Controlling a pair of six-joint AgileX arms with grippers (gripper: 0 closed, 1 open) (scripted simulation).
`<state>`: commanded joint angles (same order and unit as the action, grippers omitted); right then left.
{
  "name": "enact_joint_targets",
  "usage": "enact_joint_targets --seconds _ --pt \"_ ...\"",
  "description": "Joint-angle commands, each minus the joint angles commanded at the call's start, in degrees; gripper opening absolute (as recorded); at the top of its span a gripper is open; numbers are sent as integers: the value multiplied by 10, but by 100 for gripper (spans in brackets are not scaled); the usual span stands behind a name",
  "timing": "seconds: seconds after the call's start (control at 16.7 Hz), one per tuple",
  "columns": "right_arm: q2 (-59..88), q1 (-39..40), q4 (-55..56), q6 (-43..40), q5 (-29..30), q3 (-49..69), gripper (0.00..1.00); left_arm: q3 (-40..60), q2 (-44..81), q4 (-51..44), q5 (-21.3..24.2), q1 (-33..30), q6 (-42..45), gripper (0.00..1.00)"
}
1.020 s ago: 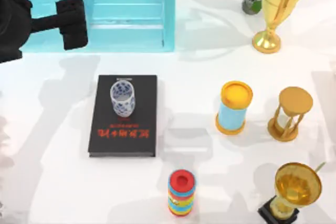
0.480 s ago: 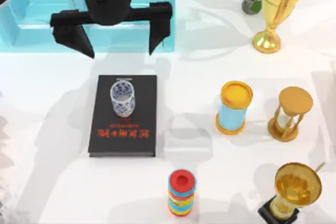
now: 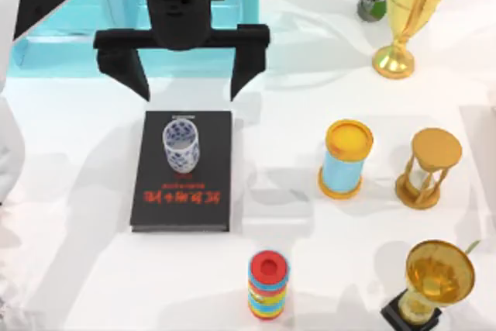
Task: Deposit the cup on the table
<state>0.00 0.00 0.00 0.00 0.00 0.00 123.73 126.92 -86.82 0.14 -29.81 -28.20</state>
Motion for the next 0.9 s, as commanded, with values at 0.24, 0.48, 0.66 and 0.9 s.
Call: enact_joint_targets --seconds 0.24,0.48,0.66,0.9 --pt "0 0 0 0 0 0 100 -24 -1 24 0 2 2 100" --pt "0 0 0 0 0 0 100 -131 -1 132 0 2 2 100" --pt "0 0 0 0 0 0 100 -203 2 206 0 2 2 100" --pt "0 0 0 0 0 0 100 -222 4 226 0 2 2 100"
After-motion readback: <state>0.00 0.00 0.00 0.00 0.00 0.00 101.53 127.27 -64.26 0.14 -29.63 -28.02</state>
